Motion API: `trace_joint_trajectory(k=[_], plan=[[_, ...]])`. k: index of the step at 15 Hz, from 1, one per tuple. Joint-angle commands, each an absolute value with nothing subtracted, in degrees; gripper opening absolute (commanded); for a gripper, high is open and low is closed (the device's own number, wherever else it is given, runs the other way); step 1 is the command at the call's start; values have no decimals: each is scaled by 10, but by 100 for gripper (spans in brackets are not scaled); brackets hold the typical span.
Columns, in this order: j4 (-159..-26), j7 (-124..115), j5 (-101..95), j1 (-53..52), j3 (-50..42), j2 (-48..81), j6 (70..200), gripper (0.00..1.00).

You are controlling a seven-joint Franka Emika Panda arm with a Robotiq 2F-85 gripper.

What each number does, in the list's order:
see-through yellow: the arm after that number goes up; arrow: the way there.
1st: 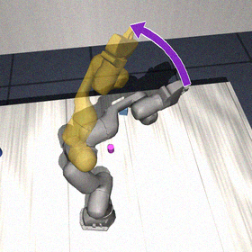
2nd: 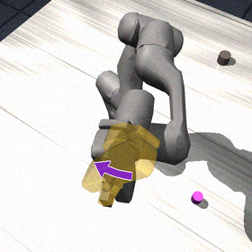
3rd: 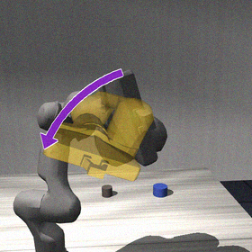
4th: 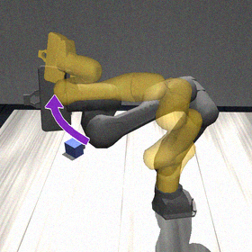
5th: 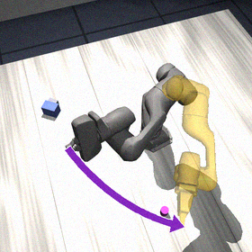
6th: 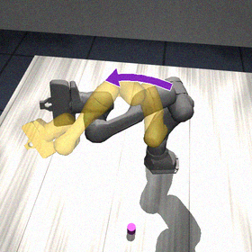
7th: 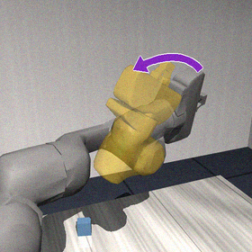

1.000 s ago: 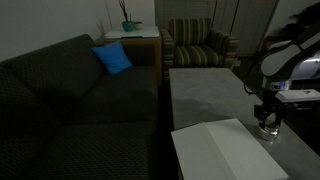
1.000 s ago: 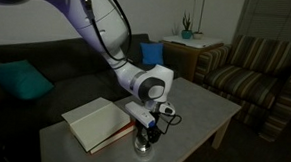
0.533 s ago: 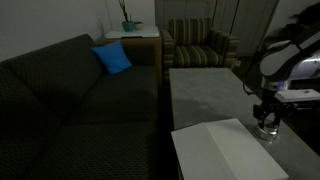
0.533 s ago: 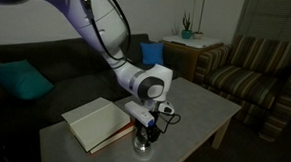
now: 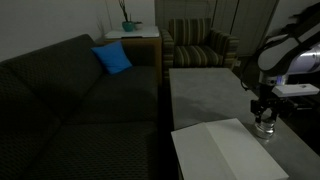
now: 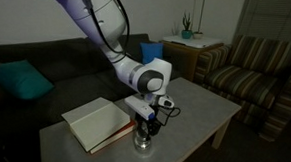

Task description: Remove the lid from the bottle, put the lid on the table, pick up the lid and put it back on the bottle

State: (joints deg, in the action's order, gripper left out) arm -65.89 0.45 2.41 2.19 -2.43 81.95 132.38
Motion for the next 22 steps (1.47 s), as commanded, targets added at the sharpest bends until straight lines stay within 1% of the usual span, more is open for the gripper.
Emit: trace_joint_trajectory(k=[1,6,11,16,18,22], plan=[[-713,1,19,13,-30,780,1337,44],[-750,-2,20,2,-29,751,1303,44],[-786,-1,21,-6,-28,726,1227,44],[-775,9,15,5,-17,739,1161,44],[-768,6,20,10,-16,751,1148,44],[-748,5,28,26,-16,793,1187,44]])
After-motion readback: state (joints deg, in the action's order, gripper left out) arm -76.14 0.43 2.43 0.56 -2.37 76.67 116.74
